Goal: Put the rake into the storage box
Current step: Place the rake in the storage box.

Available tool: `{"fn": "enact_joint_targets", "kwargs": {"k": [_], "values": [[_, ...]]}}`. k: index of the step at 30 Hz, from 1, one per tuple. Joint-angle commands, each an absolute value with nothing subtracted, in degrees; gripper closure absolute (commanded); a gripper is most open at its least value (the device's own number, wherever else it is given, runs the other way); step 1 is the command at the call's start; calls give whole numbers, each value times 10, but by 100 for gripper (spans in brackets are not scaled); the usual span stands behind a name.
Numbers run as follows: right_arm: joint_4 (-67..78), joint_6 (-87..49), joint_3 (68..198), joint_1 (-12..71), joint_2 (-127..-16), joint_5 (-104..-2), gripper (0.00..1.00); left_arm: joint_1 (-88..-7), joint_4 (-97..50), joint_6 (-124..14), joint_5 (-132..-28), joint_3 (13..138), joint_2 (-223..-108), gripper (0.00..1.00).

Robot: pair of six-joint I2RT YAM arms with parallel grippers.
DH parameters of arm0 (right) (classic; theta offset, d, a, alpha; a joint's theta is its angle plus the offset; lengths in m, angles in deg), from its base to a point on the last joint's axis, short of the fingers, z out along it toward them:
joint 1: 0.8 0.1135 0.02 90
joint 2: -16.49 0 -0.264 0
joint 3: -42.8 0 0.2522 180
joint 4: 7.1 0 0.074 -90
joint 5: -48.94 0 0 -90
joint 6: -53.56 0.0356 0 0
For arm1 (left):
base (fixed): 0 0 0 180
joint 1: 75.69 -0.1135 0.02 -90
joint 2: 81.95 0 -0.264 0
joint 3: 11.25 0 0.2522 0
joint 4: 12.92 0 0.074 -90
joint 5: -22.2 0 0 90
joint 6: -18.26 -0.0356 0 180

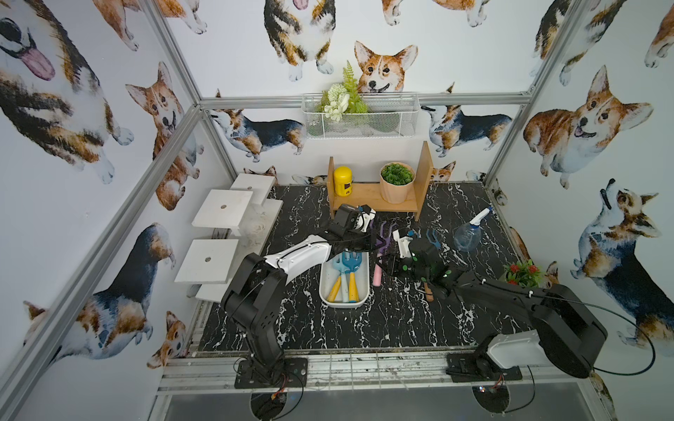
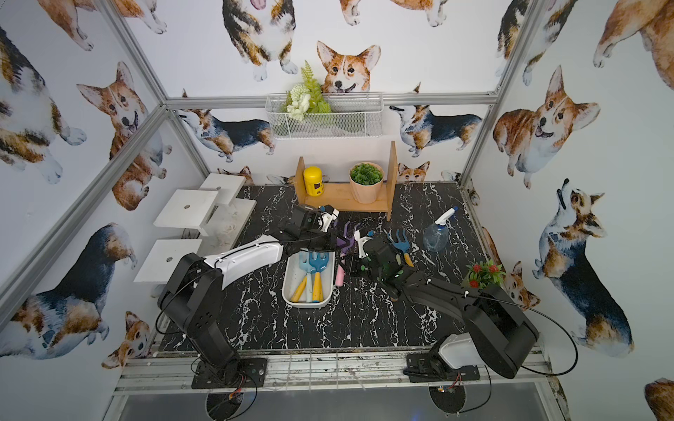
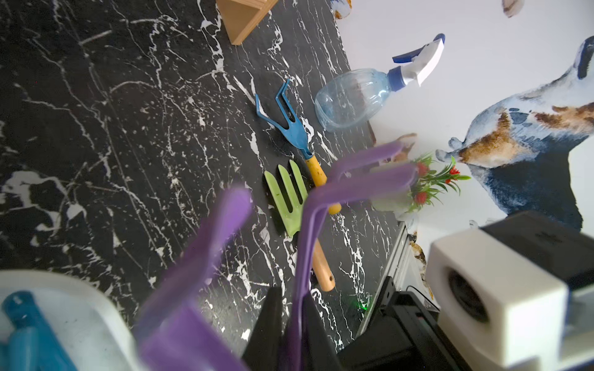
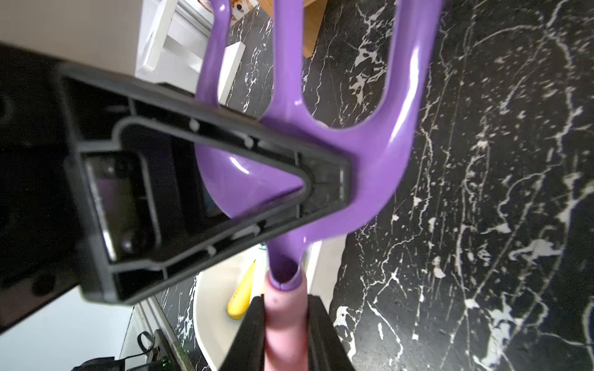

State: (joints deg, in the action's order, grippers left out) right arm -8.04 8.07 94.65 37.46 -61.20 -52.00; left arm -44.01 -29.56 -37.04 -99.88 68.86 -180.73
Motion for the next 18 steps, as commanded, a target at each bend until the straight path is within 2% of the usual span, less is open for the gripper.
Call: {"fn": "enact_joint_targets", "kwargs": {"k": [1,2,4,9,18], "values": [[-107,86,948,373,-608,-485,54,-453,-330,-399,-934,663,-1779,100],[-108,89,946,373,-605,-478,48,-457,-330,-395,-926,652,-1774,100],[-117,91,940,373,-602,-472,44,-468,-328,-391,-917,632,-1740,100],[-120,88,934,373,-607,-473,43,-489,-348,-409,-898,580,-1689,100],[-115,77,933,373,-612,-473,43,-494,-358,-432,-846,504,-1677,100]]}}
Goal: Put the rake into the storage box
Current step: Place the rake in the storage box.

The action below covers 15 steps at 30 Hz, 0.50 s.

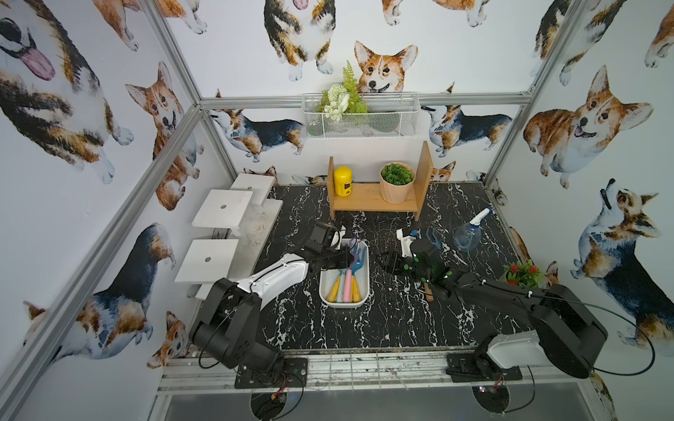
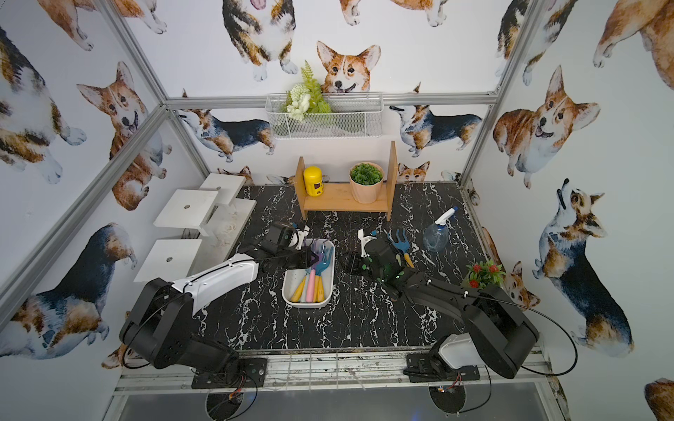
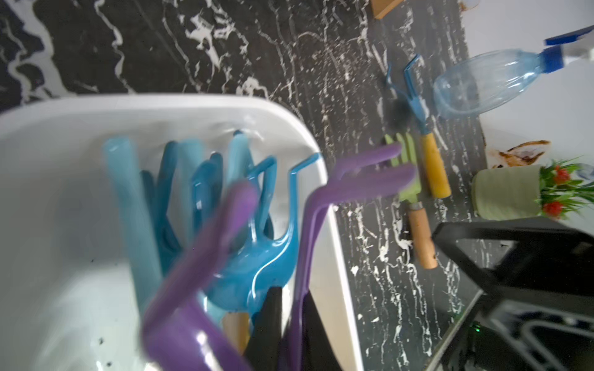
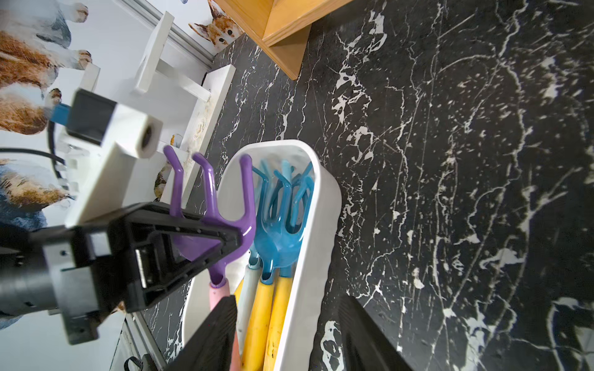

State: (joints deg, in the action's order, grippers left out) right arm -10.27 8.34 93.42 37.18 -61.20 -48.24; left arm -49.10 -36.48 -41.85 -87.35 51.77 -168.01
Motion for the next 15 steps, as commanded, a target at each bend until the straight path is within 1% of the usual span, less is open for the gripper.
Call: {"fn": "enact_joint_targets", "kwargs": {"k": [1,7,8,9,10,13,14,15], "values": [[-114,76,932,372,-611,-472,43,-495,-356,-431,-841,501,-1679,100],[-107,72,931,372,-611,-470,43,-496,-373,-430,-829,505,-1693,100],[-106,72,930,373,-611,-470,43,-497,-384,-431,-828,509,-1696,98],[-105,72,929,372,-611,-469,43,-497,-394,-432,-825,512,-1698,83],[-106,72,928,372,-610,-469,43,-498,-404,-432,-821,514,-1699,65],[-106,72,926,372,-609,-467,43,-501,-431,-426,-805,525,-1691,22],[-107,72,926,372,-609,-467,43,-501,-445,-421,-791,532,-1687,16],[-105,72,926,372,-609,-466,43,-501,-466,-416,-771,544,-1681,12]]}}
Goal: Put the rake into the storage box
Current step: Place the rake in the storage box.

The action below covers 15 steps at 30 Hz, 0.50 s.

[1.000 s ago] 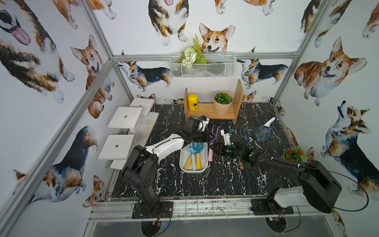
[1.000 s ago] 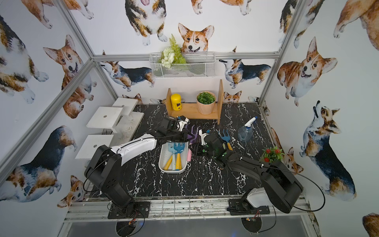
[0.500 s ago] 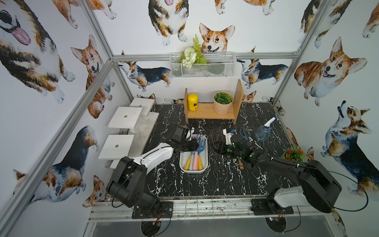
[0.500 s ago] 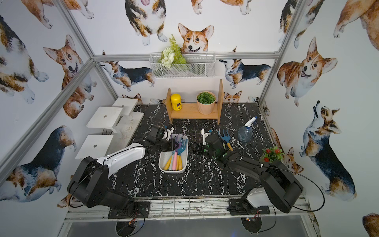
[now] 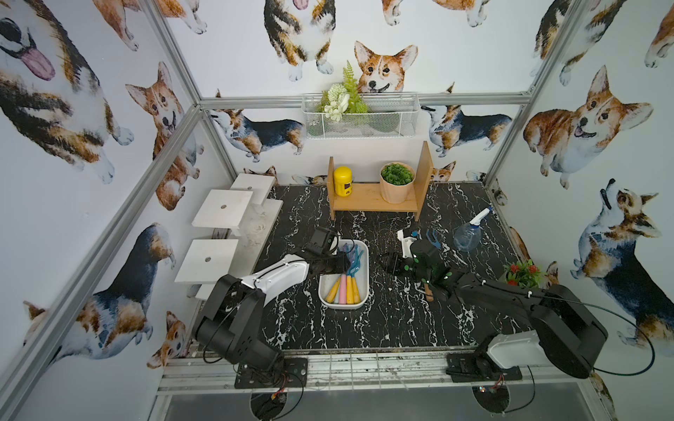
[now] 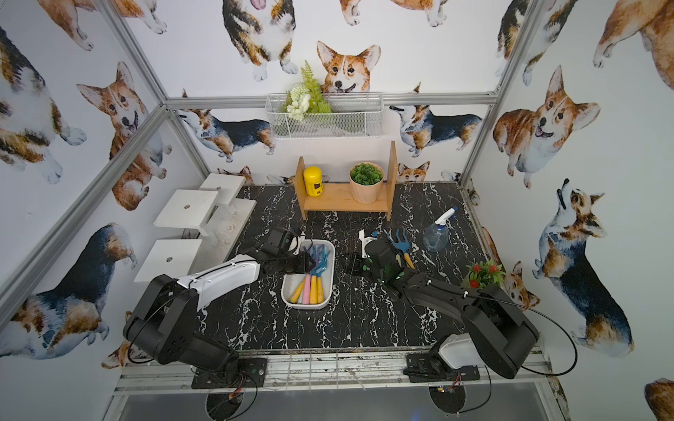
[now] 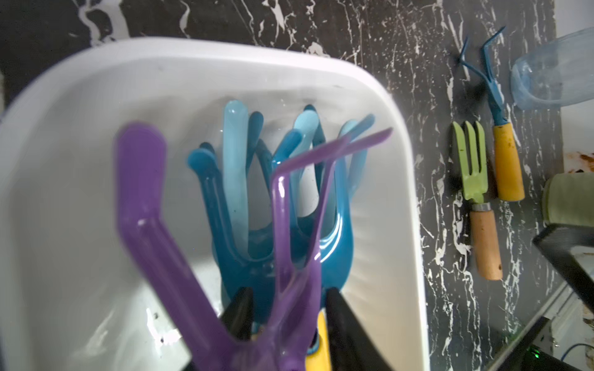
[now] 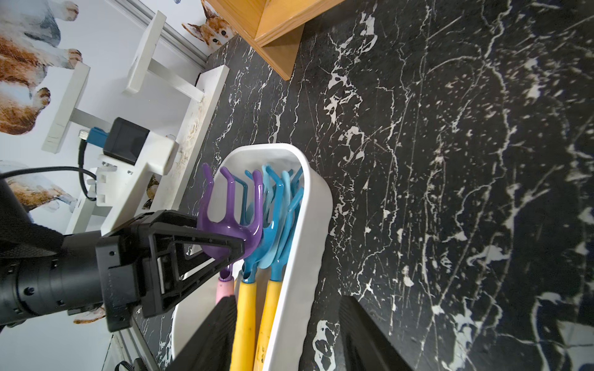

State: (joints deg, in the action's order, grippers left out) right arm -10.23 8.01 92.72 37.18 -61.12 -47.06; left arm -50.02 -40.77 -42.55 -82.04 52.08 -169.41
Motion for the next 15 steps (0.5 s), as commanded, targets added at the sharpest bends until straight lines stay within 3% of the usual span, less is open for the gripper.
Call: {"fn": "enact_joint_targets", "kwargs": {"k": [1,7,15], "values": [[-103,72,927,373,-609,-464,43,-501,-487,-406,-745,555,-1676,11],[-69,80,927,372,-605,-415,42,-500,-627,-351,-581,643,-1675,11],[69,152,915,332,-572,-274,38,-498,-612,-343,-604,675,-1719,11]]}}
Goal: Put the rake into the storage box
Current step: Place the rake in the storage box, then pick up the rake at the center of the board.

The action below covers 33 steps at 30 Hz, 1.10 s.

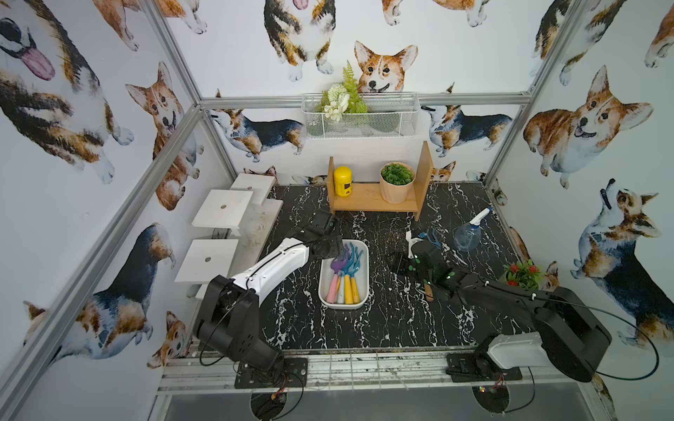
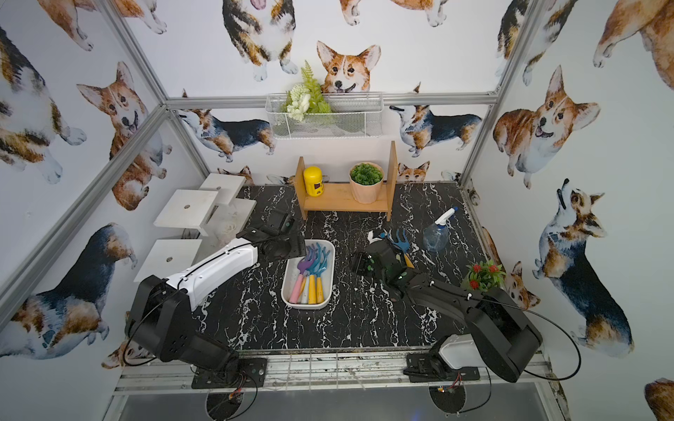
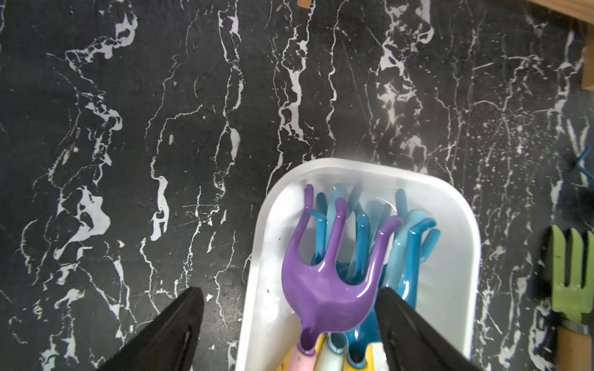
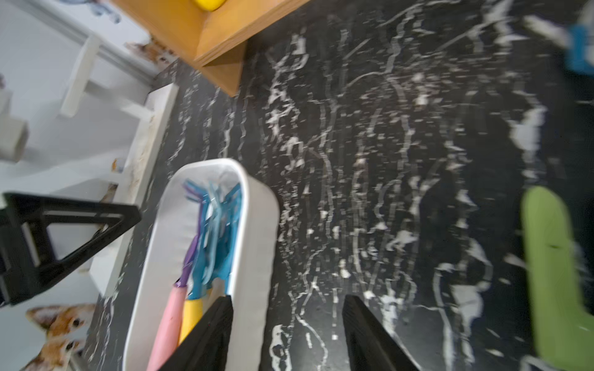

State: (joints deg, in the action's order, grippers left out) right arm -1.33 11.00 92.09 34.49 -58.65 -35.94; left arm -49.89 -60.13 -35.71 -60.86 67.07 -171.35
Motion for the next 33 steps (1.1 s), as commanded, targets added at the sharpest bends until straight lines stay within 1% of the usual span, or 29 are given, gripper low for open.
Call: {"fn": "enact_joint_targets", "kwargs": {"k": [1,4,6,8,13,20,23,24,25,28,31,33], "values": [[88,161,910,326,-564,-259,37,-497,-606,-338,-608,673,-1719,11],[138,189,894,305,-542,-225,38,-496,-588,-330,-620,670,-1723,11],[165,199,883,287,-537,-221,37,-495,-587,-329,-624,676,-1730,11],[176,192,868,273,-535,-232,38,-495,-587,-332,-627,681,-1738,11],[175,192,829,270,-542,-262,38,-495,-581,-333,-628,686,-1744,11],[166,160,828,270,-595,-308,37,-494,-574,-331,-637,687,-1749,10],[169,147,834,270,-620,-320,41,-493,-571,-330,-643,687,-1753,9],[169,142,836,271,-628,-325,44,-493,-570,-330,-644,688,-1753,9],[171,139,839,273,-636,-329,48,-492,-569,-330,-646,688,-1753,9],[181,121,854,295,-669,-326,54,-491,-563,-329,-651,689,-1749,8],[213,99,885,335,-716,-299,52,-491,-565,-329,-649,693,-1749,8],[235,86,907,360,-749,-282,48,-491,-567,-329,-648,695,-1749,8]]}}
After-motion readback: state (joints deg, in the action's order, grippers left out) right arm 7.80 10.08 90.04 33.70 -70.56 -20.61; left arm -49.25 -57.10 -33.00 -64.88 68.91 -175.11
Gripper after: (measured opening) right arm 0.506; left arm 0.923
